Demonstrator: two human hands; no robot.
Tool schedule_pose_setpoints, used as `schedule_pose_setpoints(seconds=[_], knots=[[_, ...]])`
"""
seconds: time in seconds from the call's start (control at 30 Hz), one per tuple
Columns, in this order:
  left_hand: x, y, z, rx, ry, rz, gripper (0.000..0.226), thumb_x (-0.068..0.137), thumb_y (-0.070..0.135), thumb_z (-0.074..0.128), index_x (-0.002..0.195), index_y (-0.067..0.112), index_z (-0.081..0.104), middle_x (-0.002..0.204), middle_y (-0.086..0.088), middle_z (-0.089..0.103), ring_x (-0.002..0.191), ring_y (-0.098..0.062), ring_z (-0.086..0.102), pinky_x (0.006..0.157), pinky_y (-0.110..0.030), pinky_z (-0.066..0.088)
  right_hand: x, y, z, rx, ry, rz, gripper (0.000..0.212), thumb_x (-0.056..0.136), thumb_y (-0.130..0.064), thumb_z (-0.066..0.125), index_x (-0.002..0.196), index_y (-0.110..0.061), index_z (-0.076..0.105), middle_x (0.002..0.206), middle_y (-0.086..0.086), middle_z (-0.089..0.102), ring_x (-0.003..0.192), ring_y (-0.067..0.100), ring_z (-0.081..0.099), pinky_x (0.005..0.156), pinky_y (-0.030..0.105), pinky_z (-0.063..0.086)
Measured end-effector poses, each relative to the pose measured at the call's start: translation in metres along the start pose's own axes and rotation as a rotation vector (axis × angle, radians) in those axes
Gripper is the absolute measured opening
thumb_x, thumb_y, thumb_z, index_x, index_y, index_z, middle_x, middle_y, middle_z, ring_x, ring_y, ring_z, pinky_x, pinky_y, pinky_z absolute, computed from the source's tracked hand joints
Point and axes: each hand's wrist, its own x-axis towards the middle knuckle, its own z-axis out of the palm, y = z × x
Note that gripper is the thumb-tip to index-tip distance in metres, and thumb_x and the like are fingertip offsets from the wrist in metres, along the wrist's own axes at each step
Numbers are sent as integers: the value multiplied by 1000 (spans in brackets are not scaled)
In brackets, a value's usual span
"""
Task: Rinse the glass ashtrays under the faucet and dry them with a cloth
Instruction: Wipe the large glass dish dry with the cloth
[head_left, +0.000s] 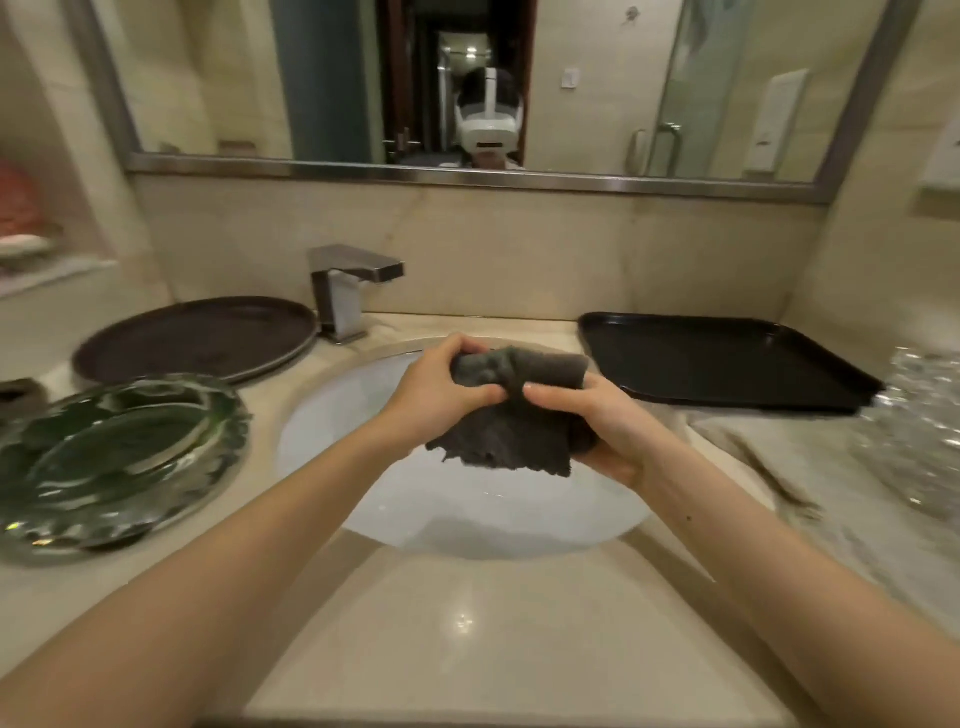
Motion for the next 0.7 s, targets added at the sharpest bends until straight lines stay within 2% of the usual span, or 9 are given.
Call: schedule_pose_setpoints(seconds=[0.1,0.2,0.33,0.43,0.53,0.63,0.7], knots=[[-6,-10,-31,80,68,-9,32,75,24,76,97,24,52,91,8,59,84,-8,57,65,-18,46,20,-1,27,-216,-23,-5,42,78,-15,70,118,-10,59,109,12,68,98,27,66,78,40,57],[-11,-15,-59,80,92,-46,38,74,29,77,105,23,54,94,8,58,85,-8,59,69,-19,50,36,-5,48,-174,36,-20,24,86,-21,64,107,-11,60,104,10,68,94,23,66,77,36,57],[-19,-25,-103,137,131,-88,29,85,31,65,111,25,53,101,7,58,83,-3,57,69,-14,44,60,-6,77,-74,142,11,2,93,-16,52,95,-15,52,94,6,63,87,20,61,78,35,52],[-28,-34,-138,262,235,-119,28,86,30,65,112,21,58,101,7,60,92,-8,57,77,-19,43,77,2,98,-159,130,-23,20,91,-2,46,108,-14,46,100,9,57,90,21,57,77,35,50],[-40,-49,-174,471,297,-186,30,86,32,65,113,21,59,108,5,57,101,-12,55,83,-23,41,94,7,124,-455,112,-178,28,88,4,43,104,-18,47,89,-1,52,85,17,52,67,29,46],[-52,-66,-205,737,295,-373,50,85,41,64,128,20,50,131,-6,46,123,-24,41,102,-39,38,112,13,154,-683,5,-189,20,88,-7,51,104,-19,48,91,1,53,89,19,53,71,30,44],[-60,-76,-222,855,280,-506,61,84,46,62,135,19,42,139,-11,38,132,-30,30,106,-45,32,124,21,177,-782,-82,-140,29,87,-28,60,110,-17,45,101,4,53,91,18,52,71,28,43]])
